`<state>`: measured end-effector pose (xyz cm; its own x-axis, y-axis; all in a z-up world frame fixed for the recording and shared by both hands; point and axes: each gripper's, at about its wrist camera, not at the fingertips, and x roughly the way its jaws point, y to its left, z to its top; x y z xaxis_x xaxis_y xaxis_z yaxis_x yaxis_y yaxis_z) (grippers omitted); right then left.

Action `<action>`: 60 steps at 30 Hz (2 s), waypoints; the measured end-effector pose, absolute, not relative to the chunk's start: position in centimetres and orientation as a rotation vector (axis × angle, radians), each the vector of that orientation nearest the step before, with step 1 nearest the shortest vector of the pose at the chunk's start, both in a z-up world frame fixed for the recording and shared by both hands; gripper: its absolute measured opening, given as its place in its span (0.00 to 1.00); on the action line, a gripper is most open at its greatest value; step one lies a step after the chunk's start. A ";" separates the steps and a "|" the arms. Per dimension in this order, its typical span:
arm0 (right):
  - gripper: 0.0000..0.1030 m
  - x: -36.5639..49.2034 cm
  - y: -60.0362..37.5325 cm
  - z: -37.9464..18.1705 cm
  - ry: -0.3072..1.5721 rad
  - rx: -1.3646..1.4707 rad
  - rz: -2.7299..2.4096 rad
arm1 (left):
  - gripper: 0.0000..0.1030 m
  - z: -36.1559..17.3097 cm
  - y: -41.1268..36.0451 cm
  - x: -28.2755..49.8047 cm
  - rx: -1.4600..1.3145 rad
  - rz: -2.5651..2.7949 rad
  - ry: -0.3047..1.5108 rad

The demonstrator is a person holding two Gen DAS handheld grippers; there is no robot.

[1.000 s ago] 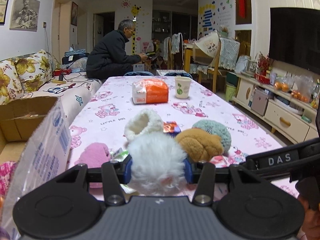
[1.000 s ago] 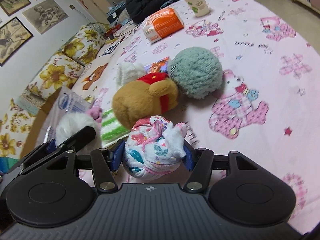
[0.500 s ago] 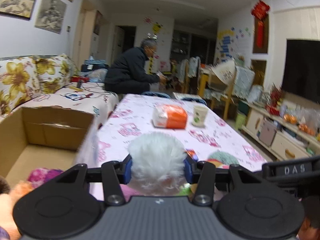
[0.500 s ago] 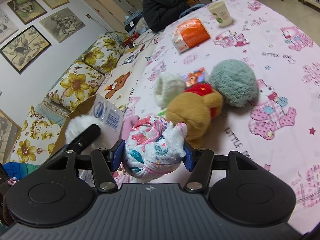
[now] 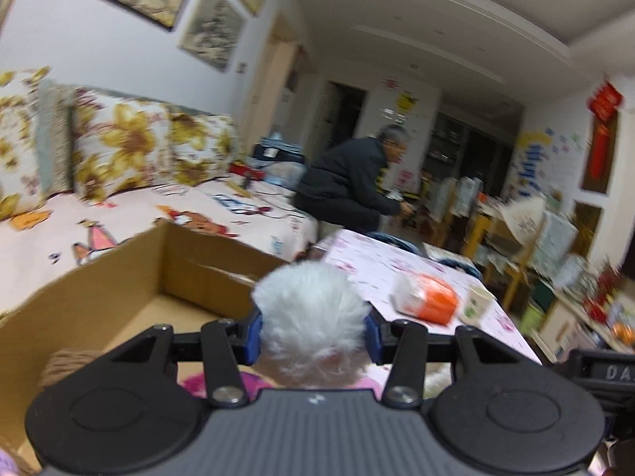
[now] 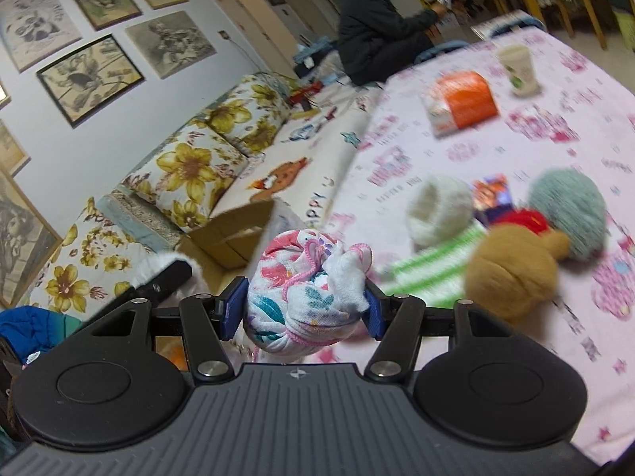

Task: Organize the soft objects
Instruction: 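Carry the white ball into the cardboard box with left tool while right tool drops the floral bundle there, then move both open tools back over the remaining soft items on the table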

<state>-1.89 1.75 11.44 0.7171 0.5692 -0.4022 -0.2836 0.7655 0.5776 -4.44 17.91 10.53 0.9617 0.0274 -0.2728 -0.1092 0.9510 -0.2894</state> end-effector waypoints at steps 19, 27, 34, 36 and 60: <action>0.72 1.9 7.1 11.4 0.568 0.381 0.579 | 0.46 9.5 23.0 -4.7 -0.476 0.251 0.306; 0.94 2.2 8.0 11.5 0.564 0.333 0.572 | 0.52 9.0 23.5 -4.1 -0.471 0.294 0.358; 0.98 1.4 6.3 12.3 0.497 0.351 0.537 | 0.67 9.4 23.1 -4.5 -0.424 0.311 0.323; 0.98 0.9 5.5 12.5 0.480 0.359 0.516 | 0.70 9.6 23.0 -4.4 -0.415 0.308 0.316; 1.00 -3.8 -0.7 10.7 0.417 0.317 0.306 | 0.86 10.1 18.3 -4.8 -0.226 0.168 0.247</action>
<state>-3.79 -0.71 10.72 0.8702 0.3519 -0.3448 -0.2235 0.9057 0.3602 -4.75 18.34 10.07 0.9559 0.1370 -0.2597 -0.1921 0.9608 -0.2000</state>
